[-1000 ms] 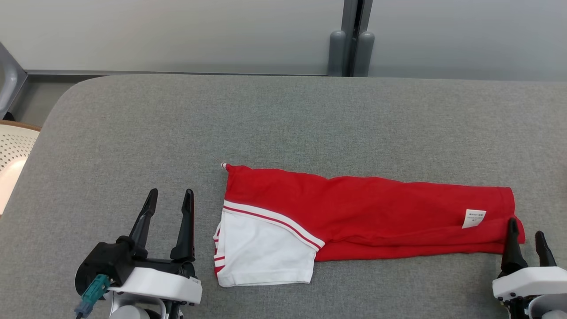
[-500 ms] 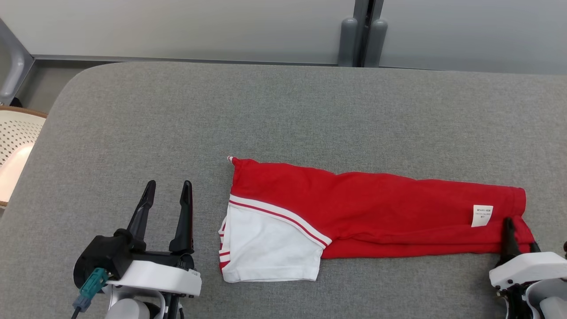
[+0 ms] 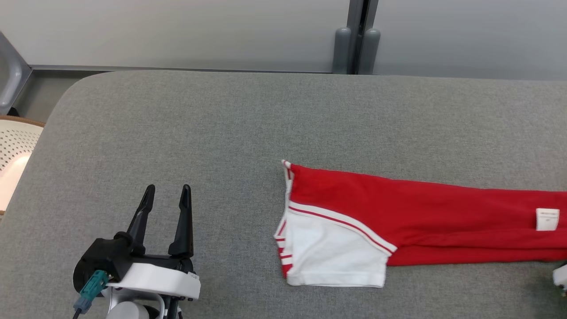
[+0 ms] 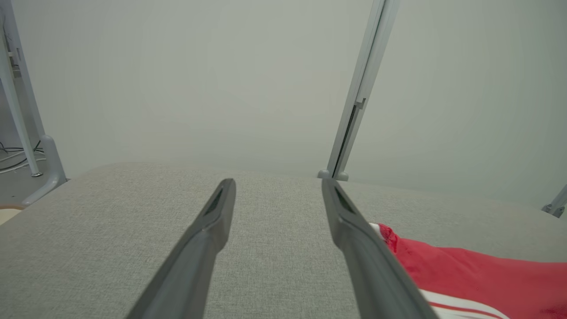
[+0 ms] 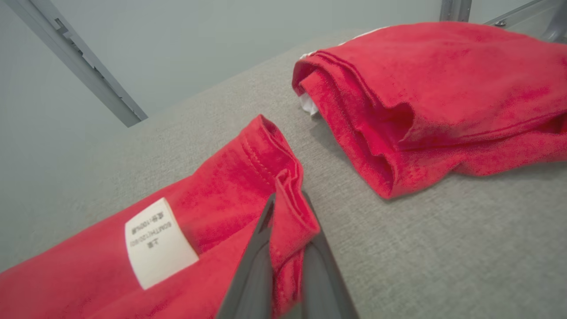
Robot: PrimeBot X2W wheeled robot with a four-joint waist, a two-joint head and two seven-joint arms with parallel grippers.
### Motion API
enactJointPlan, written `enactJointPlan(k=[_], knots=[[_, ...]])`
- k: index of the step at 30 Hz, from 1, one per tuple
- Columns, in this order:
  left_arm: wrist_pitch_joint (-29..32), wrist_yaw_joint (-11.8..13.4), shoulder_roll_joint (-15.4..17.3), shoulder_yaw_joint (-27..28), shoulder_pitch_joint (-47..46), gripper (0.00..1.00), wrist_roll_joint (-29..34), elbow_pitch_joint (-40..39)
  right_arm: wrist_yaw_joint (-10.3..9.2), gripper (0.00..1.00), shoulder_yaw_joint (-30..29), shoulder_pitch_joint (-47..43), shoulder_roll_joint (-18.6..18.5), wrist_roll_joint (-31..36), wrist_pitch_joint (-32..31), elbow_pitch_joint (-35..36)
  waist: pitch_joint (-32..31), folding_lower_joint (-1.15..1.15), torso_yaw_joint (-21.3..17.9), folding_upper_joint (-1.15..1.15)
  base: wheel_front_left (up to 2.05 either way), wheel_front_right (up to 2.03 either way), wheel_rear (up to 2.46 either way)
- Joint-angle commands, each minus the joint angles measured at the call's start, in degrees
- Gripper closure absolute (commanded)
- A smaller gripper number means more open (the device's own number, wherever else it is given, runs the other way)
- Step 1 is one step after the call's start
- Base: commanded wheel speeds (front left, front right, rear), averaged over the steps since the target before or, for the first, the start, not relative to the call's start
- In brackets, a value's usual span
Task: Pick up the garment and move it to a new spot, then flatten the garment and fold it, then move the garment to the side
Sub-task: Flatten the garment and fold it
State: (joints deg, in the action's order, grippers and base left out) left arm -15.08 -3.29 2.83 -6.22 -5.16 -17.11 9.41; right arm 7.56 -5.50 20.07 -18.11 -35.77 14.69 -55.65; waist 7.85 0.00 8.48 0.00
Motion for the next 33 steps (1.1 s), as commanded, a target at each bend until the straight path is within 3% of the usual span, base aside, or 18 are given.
enactJointPlan(k=[1, 4, 9, 15, 24, 33], knots=[[-0.09, 0.25, 0.18, 0.18, -0.01, 0.0, 0.3, 0.1, -0.15, 1.0, -2.47, 1.17, -2.11, 1.74, 0.62, -0.46, -0.25, 0.0, -0.18, 0.0, 0.0, 0.0, 0.0], [-0.09, 0.26, 0.2, 0.28, 0.16, 0.0, 0.26, 0.33, -0.08, 1.0, -5.45, 1.74, -1.07, 5.58, 0.57, 1.94, -0.73, 0.0, -0.37, 0.0, 0.0, 0.0, 0.0], [-0.09, 0.29, 0.13, 0.5, 0.78, 0.0, -0.16, 0.84, -0.09, 1.0, -3.66, 0.43, 2.56, 8.95, 0.54, 8.48, -1.82, 0.0, -1.04, 0.0, 0.0, 0.0, 0.0], [-0.09, 0.53, 0.19, -0.27, 1.26, 0.0, -0.66, 1.29, -0.08, 1.0, 5.06, -1.23, 8.27, 7.21, -0.79, 17.5, -3.06, 0.0, -1.54, 0.0, 0.0, 0.0, 0.0], [-0.09, 0.78, 0.19, -0.82, 2.13, 0.0, -1.21, 1.91, -0.08, 1.0, 17.68, -3.5, 12.43, 3.99, -6.95, 32.2, -3.98, 0.0, -0.12, 0.0, 0.0, 0.0, 0.0], [-0.09, 0.91, 0.19, -2.55, 1.97, 0.0, -2.23, 2.51, -0.08, 1.0, 23.98, -6.12, 14.8, 0.25, -9.95, 35.49, -3.49, 0.0, 3.55, 0.0, 0.0, 0.0, 0.0]])
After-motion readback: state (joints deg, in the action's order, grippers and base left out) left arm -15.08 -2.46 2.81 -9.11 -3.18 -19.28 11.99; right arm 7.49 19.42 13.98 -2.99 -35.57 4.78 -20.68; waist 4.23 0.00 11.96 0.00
